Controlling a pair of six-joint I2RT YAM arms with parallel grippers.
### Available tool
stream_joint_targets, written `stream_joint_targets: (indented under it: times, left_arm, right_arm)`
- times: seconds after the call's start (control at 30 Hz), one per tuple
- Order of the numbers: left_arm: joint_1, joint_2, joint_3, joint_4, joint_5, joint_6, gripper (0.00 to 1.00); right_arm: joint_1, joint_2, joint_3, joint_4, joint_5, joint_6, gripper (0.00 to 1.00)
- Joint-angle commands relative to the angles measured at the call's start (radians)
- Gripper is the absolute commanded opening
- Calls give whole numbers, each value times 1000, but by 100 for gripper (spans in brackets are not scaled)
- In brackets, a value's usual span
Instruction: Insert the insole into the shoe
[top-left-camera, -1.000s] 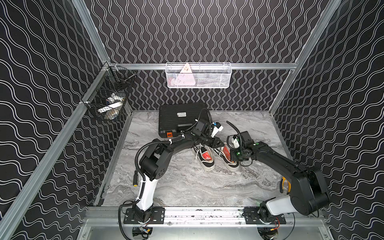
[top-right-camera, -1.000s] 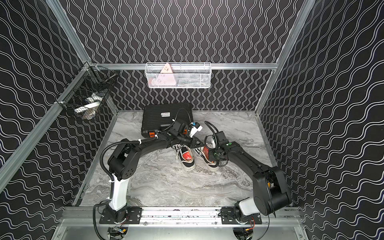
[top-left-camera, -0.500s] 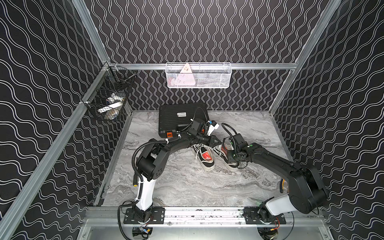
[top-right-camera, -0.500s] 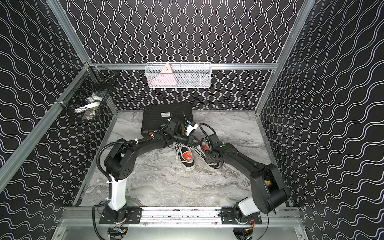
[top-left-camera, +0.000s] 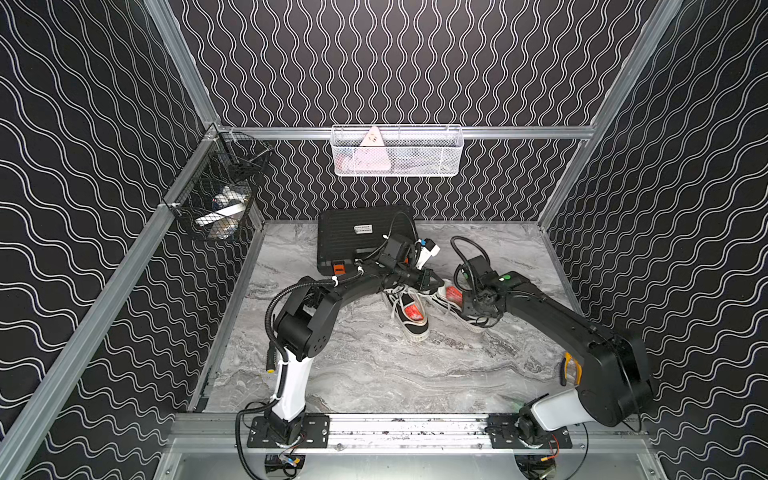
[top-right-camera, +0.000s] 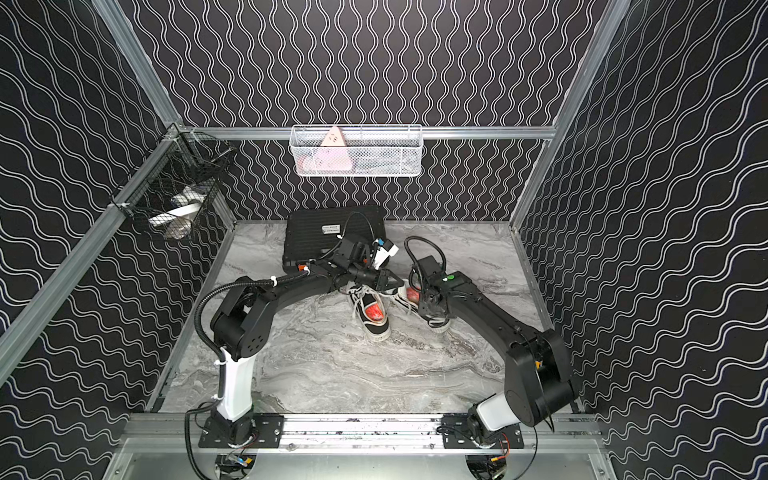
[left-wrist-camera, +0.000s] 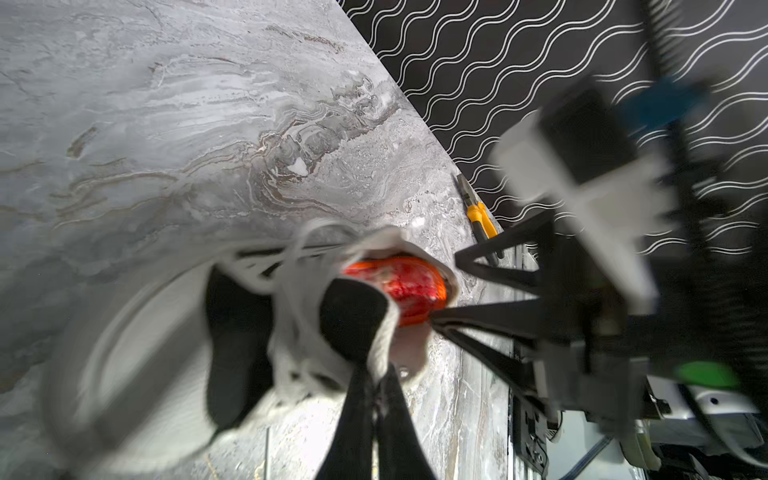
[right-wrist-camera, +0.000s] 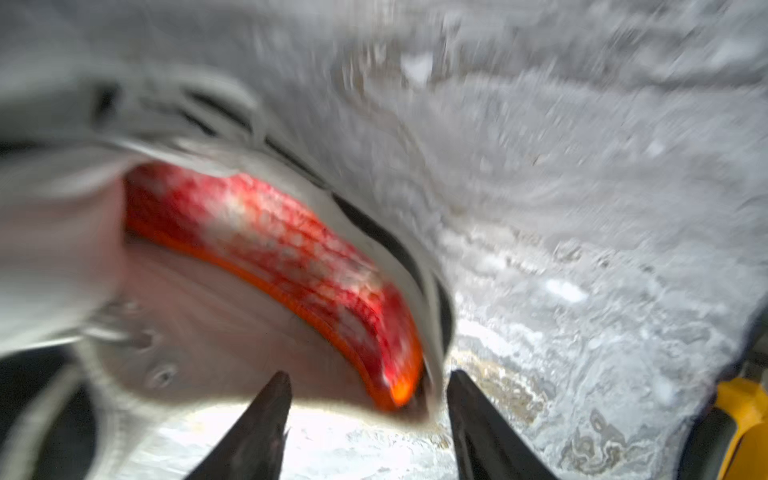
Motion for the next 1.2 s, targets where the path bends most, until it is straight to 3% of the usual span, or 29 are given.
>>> stream_joint_targets:
  times: [0.0, 0.23, 0.47, 0.6, 0.77, 0.93, 1.17]
  left_arm:
    - [-6, 7, 18, 23, 9, 23, 0]
    - [-19, 11, 31, -13, -3, 55, 0]
    - [-20, 12, 19, 6, 2, 46, 0]
    - [-20, 10, 23, 4, 2, 45, 0]
    - [-19, 10, 33, -2, -2, 52, 0]
    - [-19, 13, 30, 9, 2, 41, 0]
    - [-20, 20, 22, 18, -3, 34, 0]
  right_arm:
    - [-1, 8, 48, -22, 35, -5, 67]
    - [-102, 91, 20, 28, -27, -60, 67]
    - [-164, 237, 6, 80, 1, -79, 67]
    - [-170, 314, 93, 22, -8, -90, 65]
    - [-165, 258, 187, -28, -48, -103, 64]
    - [-170, 280, 176, -56, -36, -160, 49]
    - [-176, 285, 77, -5, -35, -137, 30]
